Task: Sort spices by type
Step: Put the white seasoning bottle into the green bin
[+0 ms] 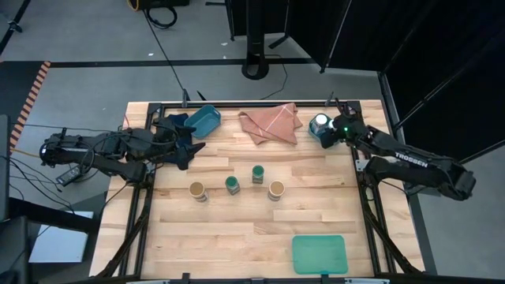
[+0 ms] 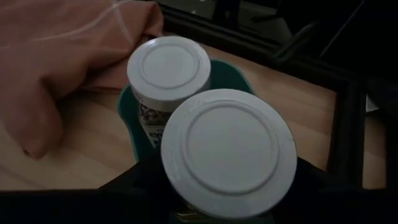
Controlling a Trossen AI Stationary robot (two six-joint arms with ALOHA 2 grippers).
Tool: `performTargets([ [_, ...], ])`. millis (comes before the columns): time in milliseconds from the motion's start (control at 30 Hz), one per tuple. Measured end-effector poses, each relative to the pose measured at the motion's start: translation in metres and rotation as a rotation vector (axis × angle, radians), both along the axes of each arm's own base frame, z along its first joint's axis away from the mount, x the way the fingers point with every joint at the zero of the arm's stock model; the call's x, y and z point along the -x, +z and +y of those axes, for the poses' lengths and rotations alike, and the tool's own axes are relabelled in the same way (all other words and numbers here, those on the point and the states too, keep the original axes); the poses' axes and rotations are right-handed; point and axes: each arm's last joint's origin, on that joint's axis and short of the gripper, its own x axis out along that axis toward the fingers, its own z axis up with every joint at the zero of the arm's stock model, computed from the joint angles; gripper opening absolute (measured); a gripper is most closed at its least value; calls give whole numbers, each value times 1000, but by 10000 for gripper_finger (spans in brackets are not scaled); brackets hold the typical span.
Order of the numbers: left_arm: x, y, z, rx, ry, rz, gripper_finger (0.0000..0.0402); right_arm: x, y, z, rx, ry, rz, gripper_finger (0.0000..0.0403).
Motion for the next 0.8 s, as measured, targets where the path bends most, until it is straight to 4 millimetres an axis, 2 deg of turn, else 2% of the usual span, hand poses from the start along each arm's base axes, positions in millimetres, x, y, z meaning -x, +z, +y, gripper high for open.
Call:
performTargets([
  [500,0,0,0,0,0,0,363,-10,-13,-9,-42,-1,52,201],
  [800,0,0,0,0,0,1,363,-11,-14,-10,-38,-1,52,202],
])
